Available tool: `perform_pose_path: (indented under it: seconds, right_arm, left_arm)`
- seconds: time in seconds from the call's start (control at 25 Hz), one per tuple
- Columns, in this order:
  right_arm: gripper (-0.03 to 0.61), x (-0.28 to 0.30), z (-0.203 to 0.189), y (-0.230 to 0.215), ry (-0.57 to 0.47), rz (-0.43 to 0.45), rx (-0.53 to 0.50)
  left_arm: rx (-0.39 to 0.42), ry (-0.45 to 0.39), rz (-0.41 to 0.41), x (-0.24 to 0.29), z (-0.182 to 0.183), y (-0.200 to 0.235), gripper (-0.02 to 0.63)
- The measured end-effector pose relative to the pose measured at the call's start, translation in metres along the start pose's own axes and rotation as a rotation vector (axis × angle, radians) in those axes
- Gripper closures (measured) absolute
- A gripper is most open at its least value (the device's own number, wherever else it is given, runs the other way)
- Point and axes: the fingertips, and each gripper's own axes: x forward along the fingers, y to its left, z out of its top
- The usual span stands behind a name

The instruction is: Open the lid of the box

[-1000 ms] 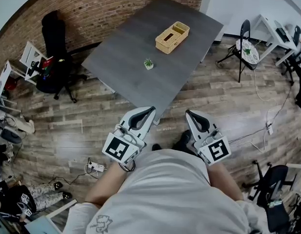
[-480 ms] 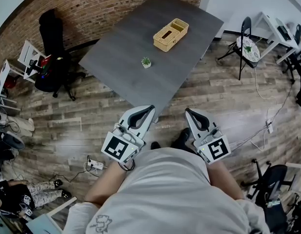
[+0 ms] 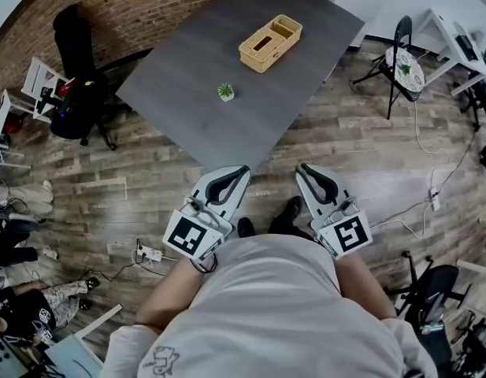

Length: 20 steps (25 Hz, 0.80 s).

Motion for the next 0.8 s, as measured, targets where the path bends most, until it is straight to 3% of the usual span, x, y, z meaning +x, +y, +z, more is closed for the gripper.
perform_pose_path:
  seconds: [0.36, 0.8]
  right_arm:
    - [0.421, 0.002, -0.021, -0.055, 0.037, -0.006, 0.033]
    - [0.390, -0.029, -0.032, -0.158, 0.032, -0.071, 0.040]
  left_arm:
    - [-0.045, 0.040, -0.002, 0.054, -0.021, 0.008, 0.603]
    - [-0.038, 0.055, -0.072, 0.162, -0.024, -0.018, 0.603]
